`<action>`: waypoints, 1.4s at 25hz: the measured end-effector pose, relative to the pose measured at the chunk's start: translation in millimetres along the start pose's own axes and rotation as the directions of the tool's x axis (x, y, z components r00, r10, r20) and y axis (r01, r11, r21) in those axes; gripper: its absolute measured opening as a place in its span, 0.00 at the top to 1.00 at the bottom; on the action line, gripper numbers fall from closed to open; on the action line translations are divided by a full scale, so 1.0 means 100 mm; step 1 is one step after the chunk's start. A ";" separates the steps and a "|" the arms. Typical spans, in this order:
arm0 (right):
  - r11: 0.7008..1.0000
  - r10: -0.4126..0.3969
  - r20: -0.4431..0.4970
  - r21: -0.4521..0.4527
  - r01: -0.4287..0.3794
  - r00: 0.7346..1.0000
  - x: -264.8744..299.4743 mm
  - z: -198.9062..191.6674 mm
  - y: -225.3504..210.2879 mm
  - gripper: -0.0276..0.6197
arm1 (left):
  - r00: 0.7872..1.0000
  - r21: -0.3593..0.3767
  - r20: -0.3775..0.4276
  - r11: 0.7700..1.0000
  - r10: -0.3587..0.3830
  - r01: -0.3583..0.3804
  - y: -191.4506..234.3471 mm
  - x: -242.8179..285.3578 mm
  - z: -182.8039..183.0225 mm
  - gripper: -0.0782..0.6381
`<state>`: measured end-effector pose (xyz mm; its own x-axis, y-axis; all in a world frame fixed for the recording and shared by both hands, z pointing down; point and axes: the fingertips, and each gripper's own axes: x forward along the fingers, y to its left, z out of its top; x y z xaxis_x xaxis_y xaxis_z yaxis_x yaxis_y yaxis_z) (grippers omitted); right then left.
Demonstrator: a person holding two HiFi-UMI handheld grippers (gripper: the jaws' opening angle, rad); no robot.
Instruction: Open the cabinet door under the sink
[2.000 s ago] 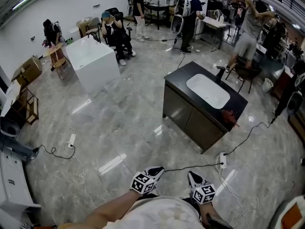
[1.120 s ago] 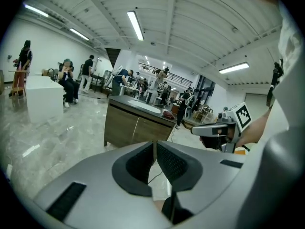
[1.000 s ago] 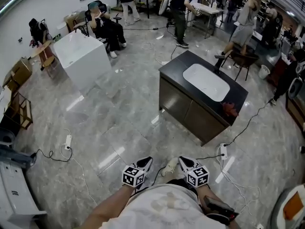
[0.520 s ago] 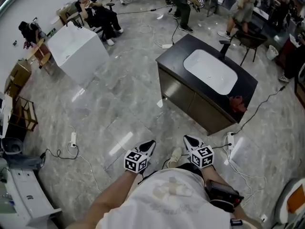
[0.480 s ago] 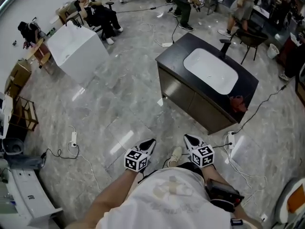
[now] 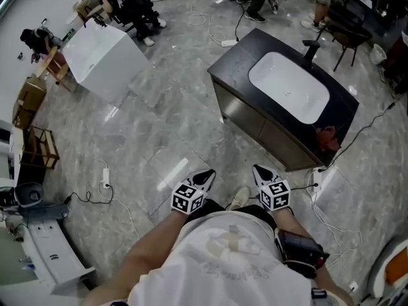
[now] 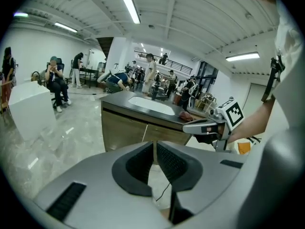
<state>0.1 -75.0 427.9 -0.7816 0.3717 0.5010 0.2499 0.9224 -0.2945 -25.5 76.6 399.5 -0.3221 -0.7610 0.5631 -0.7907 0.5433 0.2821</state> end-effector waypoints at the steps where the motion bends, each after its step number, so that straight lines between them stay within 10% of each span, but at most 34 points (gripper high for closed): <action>1: 1.000 -0.004 -0.004 0.004 0.004 1.000 0.03 0.02 -0.02 0.94 | 1.000 0.000 -0.008 1.000 0.004 -0.004 0.02 0.00 0.01 0.85; 18: 0.980 -0.194 -0.080 0.027 0.196 0.978 0.72 0.26 -0.16 0.94 | 0.996 -0.008 -0.022 0.996 -0.085 0.085 1.00 0.19 0.23 0.85; 35: 0.882 -0.469 -0.172 -0.047 0.468 0.866 1.64 0.50 -0.20 0.93 | 0.967 0.057 -0.100 0.968 -0.236 0.242 2.47 0.27 0.40 0.85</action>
<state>-161.5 -38.1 475.7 -0.6957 -0.0928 0.7123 -0.1186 0.9929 0.0135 -250.3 176.4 453.4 -0.0728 -0.8285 0.5552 -0.8737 0.3214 0.3651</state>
